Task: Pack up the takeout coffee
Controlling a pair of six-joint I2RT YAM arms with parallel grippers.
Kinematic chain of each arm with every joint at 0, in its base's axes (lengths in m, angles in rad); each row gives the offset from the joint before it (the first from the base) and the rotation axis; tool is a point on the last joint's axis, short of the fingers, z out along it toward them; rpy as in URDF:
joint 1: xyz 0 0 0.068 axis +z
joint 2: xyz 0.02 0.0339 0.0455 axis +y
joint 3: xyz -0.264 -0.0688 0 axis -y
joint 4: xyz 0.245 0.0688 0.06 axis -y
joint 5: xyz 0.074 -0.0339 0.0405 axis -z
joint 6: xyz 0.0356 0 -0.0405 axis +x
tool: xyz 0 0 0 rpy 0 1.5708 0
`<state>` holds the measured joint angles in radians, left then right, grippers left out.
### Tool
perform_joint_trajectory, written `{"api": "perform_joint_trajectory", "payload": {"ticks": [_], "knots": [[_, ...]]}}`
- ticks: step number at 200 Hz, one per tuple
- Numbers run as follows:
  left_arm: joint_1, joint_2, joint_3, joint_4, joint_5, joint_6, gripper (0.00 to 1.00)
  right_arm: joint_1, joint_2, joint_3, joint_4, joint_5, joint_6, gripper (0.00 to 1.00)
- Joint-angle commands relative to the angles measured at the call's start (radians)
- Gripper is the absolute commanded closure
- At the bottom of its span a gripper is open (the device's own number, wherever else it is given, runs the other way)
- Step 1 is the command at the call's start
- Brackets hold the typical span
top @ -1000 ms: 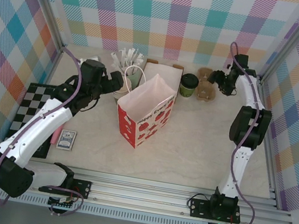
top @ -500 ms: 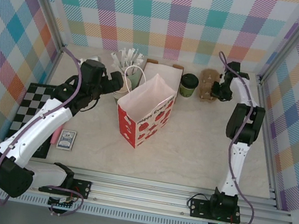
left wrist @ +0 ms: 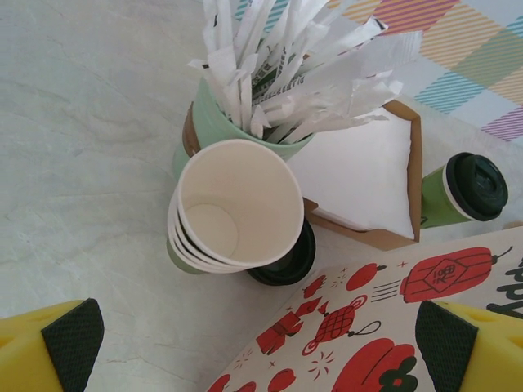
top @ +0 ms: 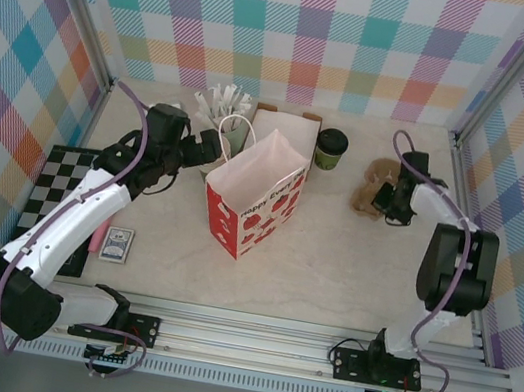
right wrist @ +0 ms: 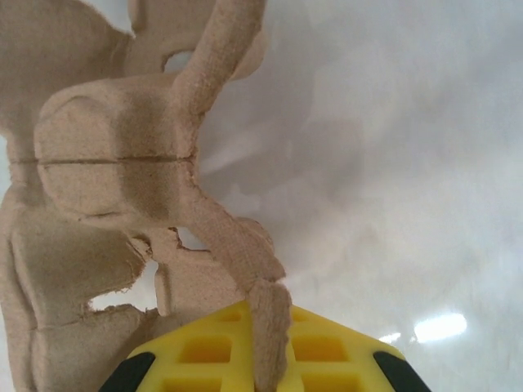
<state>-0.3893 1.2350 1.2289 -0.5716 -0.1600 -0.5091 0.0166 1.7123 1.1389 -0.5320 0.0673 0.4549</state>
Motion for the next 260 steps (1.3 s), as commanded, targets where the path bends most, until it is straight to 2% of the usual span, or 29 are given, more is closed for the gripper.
{"api": "perform_joint_trajectory", "payload": {"ticks": [1, 25, 38, 82, 126, 143, 148, 169, 184, 207, 215, 230, 245, 260], "knots": [[0.007, -0.029, 0.004, -0.021, -0.030, -0.023, 0.00, 0.060, -0.147, -0.151, 0.093, -0.030, 0.207, 0.94], [0.007, -0.036, -0.011, -0.023, -0.042, -0.037, 0.00, 0.161, -0.262, -0.269, 0.088, -0.027, 0.374, 0.99], [0.007, -0.035, -0.012, -0.019, -0.043, -0.042, 0.00, 0.222, -0.298, -0.304, 0.072, -0.017, 0.487, 0.95], [0.007, -0.029, -0.011, -0.019, -0.040, -0.047, 0.00, 0.426, -0.379, -0.395, 0.111, 0.081, 0.845, 0.90], [0.007, -0.038, -0.014, -0.039, -0.059, -0.043, 0.00, 0.485, -0.303, -0.393, 0.093, -0.011, 0.894, 0.85], [0.007, -0.040, -0.012, -0.049, -0.065, -0.043, 0.00, 0.493, -0.279, -0.389, 0.091, -0.065, 0.869, 0.77], [0.007, -0.041, -0.012, -0.049, -0.068, -0.043, 0.00, 0.493, -0.275, -0.385, 0.080, -0.072, 0.853, 0.73], [0.007, -0.046, -0.011, -0.056, -0.085, -0.041, 0.00, 0.493, -0.275, -0.327, -0.018, -0.044, 0.724, 0.43], [0.007, -0.046, -0.011, -0.052, -0.093, -0.040, 0.00, 0.493, -0.276, -0.255, -0.126, -0.001, 0.593, 0.32], [0.007, -0.048, -0.014, -0.036, -0.094, -0.033, 0.00, 0.493, -0.291, -0.169, -0.232, 0.065, 0.357, 0.22], [0.007, -0.048, -0.019, -0.024, -0.092, -0.031, 0.00, 0.490, -0.296, -0.155, -0.213, 0.057, 0.206, 0.16], [0.008, -0.055, -0.034, 0.009, -0.092, -0.029, 0.00, 0.483, -0.268, -0.121, -0.179, -0.025, -0.146, 0.11], [0.007, -0.062, -0.048, 0.040, -0.091, -0.030, 0.00, 0.457, -0.169, -0.021, -0.280, -0.088, -0.402, 0.12], [0.007, -0.065, -0.044, 0.053, -0.091, -0.026, 0.00, 0.389, -0.064, 0.082, -0.369, -0.107, -0.532, 0.17]]}}
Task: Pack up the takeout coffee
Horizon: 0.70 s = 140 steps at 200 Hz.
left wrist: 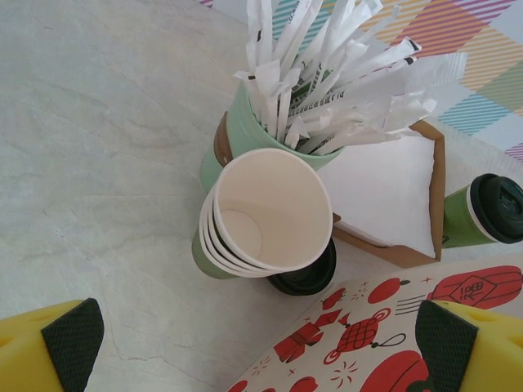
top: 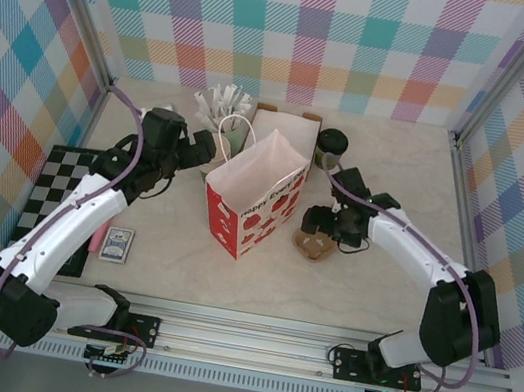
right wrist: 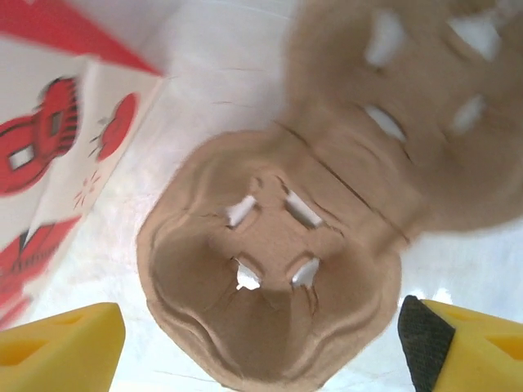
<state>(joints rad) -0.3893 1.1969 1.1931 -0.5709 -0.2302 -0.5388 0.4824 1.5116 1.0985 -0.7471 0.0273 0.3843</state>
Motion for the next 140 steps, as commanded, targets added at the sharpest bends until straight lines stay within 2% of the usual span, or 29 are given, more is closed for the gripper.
{"api": "perform_joint_trajectory", "payload": {"ticks": [1, 28, 38, 75, 84, 109, 140], "knots": [[0.007, -0.028, -0.008, 0.052, -0.020, 0.004, 0.00, -0.077, 0.136, 0.122, -0.154, -0.066, -0.461, 0.17], [0.008, -0.035, 0.003, 0.043, -0.032, 0.026, 0.00, -0.203, 0.181, 0.153, -0.131, -0.234, -0.649, 0.19], [0.008, -0.041, 0.004, 0.032, -0.047, 0.030, 0.00, -0.205, 0.183, 0.146, -0.123, -0.245, -0.753, 0.19], [0.009, -0.074, -0.017, 0.032, -0.094, 0.025, 0.00, -0.201, 0.207, 0.120, -0.093, -0.303, -0.957, 0.19], [0.009, -0.081, -0.027, 0.039, -0.100, 0.018, 0.00, -0.188, 0.216, 0.117, -0.080, -0.281, -0.991, 0.20], [0.009, -0.082, -0.033, 0.037, -0.105, -0.002, 0.00, -0.182, 0.249, 0.119, -0.017, -0.174, -0.960, 0.20], [0.009, -0.080, -0.041, 0.046, -0.110, -0.018, 0.00, -0.172, 0.274, 0.095, 0.024, -0.108, -0.987, 0.21]]}}
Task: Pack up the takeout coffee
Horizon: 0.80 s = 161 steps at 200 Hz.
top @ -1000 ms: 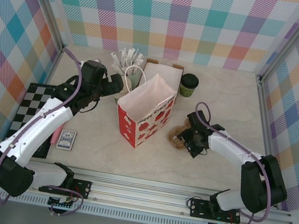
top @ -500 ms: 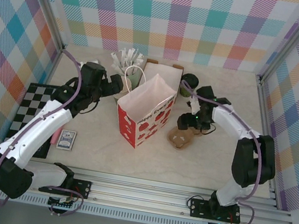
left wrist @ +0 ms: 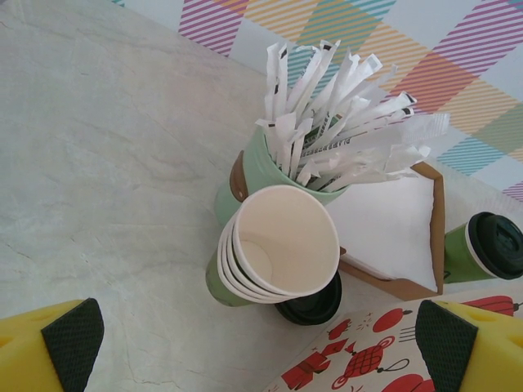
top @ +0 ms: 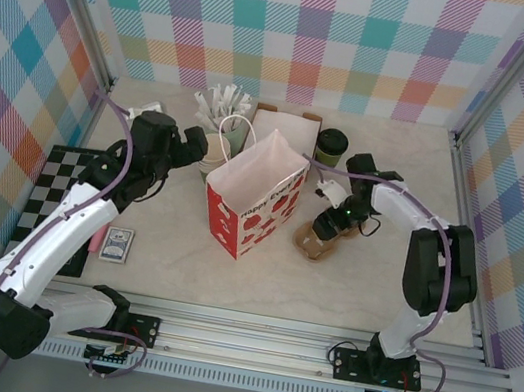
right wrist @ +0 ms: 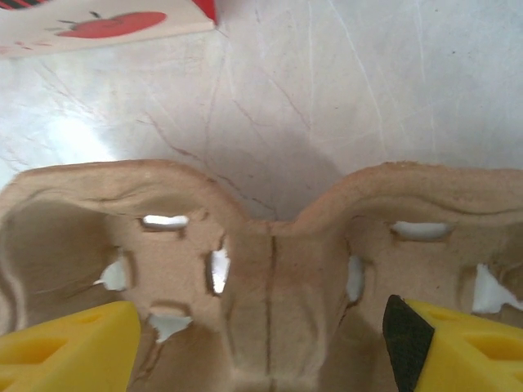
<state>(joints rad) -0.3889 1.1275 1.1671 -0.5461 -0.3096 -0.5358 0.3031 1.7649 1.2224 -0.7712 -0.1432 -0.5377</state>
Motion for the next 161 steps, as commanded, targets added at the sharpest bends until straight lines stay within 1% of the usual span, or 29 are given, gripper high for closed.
{"api": "perform_joint_trajectory", "payload": {"ticks": [1, 32, 60, 106, 128, 136, 143, 148, 161], "knots": [[0.008, -0.010, -0.015, 0.020, -0.031, -0.022, 0.00, 0.008, 0.022, -0.031, 0.050, 0.065, -0.067, 0.21], [0.008, -0.004, -0.003, 0.018, -0.029, -0.015, 0.00, 0.022, 0.050, -0.063, 0.091, 0.109, -0.090, 0.23], [0.008, -0.023, -0.009, 0.030, -0.021, -0.010, 0.00, 0.041, 0.082, -0.068, 0.115, 0.115, -0.097, 0.25], [0.008, -0.014, -0.009, 0.041, 0.009, -0.003, 0.00, 0.043, 0.122, -0.071, 0.136, 0.122, -0.088, 0.30], [0.008, -0.007, -0.005, 0.038, 0.013, 0.000, 0.00, 0.042, 0.116, -0.078, 0.150, 0.160, -0.073, 0.35], [0.008, -0.005, -0.002, 0.040, 0.017, 0.001, 0.00, 0.042, 0.116, -0.078, 0.153, 0.169, -0.067, 0.47], [0.008, -0.005, 0.000, 0.043, 0.018, 0.002, 0.00, 0.042, 0.117, -0.078, 0.153, 0.175, -0.060, 0.53], [0.008, -0.006, 0.000, 0.045, 0.021, 0.002, 0.00, 0.042, 0.116, -0.078, 0.153, 0.176, -0.058, 0.54], [0.008, -0.007, 0.005, 0.048, 0.027, 0.004, 0.00, 0.042, 0.114, -0.077, 0.146, 0.168, -0.054, 0.53]]}}
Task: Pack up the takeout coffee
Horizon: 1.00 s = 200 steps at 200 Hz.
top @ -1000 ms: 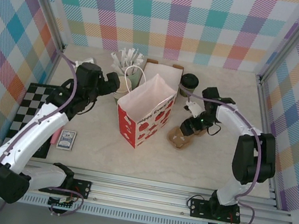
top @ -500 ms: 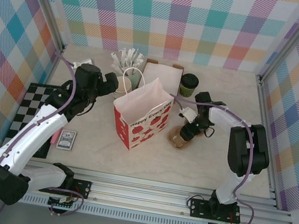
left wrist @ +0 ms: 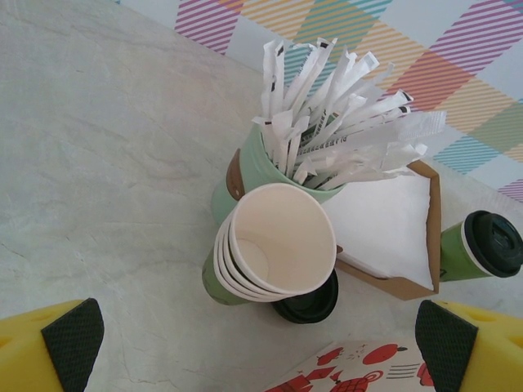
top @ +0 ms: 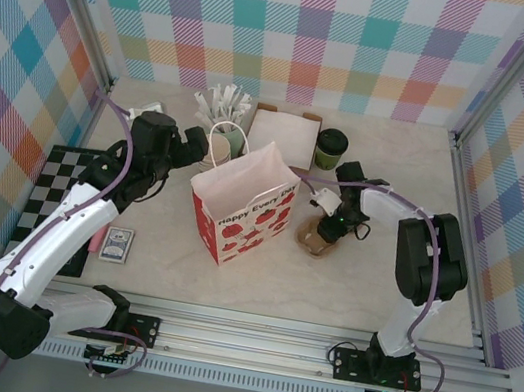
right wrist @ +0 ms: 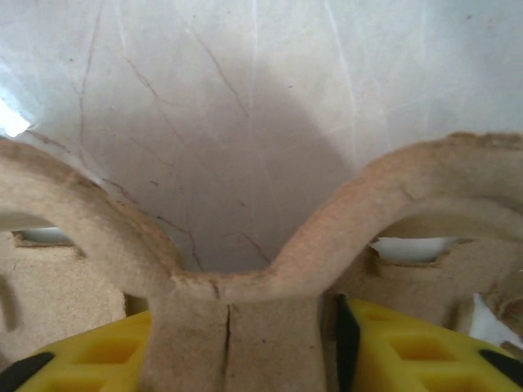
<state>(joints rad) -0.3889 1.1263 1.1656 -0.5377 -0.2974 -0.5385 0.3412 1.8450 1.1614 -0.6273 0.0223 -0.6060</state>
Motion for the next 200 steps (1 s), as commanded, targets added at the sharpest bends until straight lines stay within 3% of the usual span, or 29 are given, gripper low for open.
{"api": "perform_joint_trajectory", "payload": {"ticks": [1, 17, 44, 59, 100, 138, 167, 200], "knots": [[0.008, -0.006, 0.007, 0.039, 0.016, 0.008, 0.00, 0.004, 0.033, -0.016, 0.001, 0.001, 0.014, 0.53], [0.012, -0.010, 0.018, 0.040, 0.033, 0.019, 0.00, 0.004, 0.015, -0.016, -0.009, -0.022, 0.014, 0.54], [0.021, -0.020, 0.042, 0.034, 0.072, 0.032, 0.00, 0.000, -0.032, -0.018, -0.009, -0.044, 0.028, 0.70], [0.028, -0.033, 0.049, 0.033, 0.071, 0.032, 0.00, -0.006, -0.055, -0.023, 0.004, -0.030, 0.046, 0.73], [0.044, -0.045, 0.066, -0.013, -0.001, 0.000, 0.00, -0.042, -0.113, -0.029, 0.003, -0.013, 0.112, 0.74], [0.045, -0.058, 0.058, 0.006, 0.011, 0.003, 0.00, -0.058, -0.183, -0.054, 0.037, -0.005, 0.168, 0.74], [0.047, -0.065, 0.061, 0.046, 0.093, 0.056, 0.00, -0.098, -0.276, -0.063, 0.085, 0.018, 0.262, 0.75], [0.047, -0.038, 0.094, 0.068, 0.281, 0.191, 0.00, -0.139, -0.416, -0.052, 0.139, -0.019, 0.420, 0.74]]}}
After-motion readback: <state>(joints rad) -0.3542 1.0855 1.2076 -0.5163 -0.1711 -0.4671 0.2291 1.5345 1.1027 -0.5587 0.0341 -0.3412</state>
